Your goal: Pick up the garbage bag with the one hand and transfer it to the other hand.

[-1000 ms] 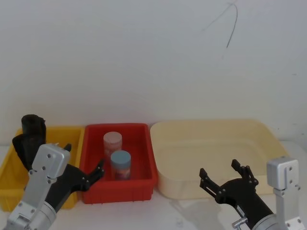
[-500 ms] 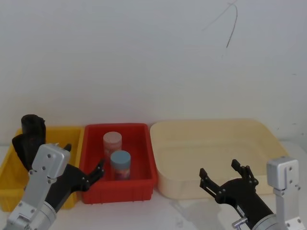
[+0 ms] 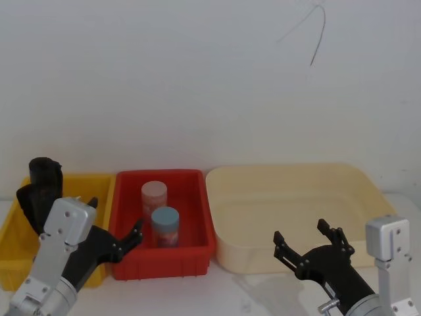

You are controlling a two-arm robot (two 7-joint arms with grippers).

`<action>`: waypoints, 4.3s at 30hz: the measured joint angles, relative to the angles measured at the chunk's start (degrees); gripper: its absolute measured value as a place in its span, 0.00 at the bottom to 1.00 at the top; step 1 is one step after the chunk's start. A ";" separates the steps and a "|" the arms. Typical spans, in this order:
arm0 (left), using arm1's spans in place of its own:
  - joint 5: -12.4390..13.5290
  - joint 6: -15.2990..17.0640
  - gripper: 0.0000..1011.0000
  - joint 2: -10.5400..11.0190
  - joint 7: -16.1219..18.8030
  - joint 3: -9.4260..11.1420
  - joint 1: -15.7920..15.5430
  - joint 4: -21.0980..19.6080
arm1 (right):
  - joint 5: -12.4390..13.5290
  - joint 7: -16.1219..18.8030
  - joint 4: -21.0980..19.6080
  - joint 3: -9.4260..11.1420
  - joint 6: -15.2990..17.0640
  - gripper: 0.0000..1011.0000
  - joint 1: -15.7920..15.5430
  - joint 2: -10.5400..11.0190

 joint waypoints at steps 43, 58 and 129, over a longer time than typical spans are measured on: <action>-4.03 13.48 0.99 -2.25 5.46 -5.18 7.16 -17.35 | 3.10 7.01 -0.40 -3.43 11.23 0.99 9.85 -0.79; -8.31 12.43 0.99 -2.88 7.79 -12.99 15.89 -23.02 | 1.89 8.82 4.15 -8.01 15.81 0.99 17.80 -4.49; -12.44 9.22 0.99 -6.81 -4.60 -17.21 -2.19 6.85 | -4.00 7.60 22.38 -10.10 17.33 0.99 30.05 -14.50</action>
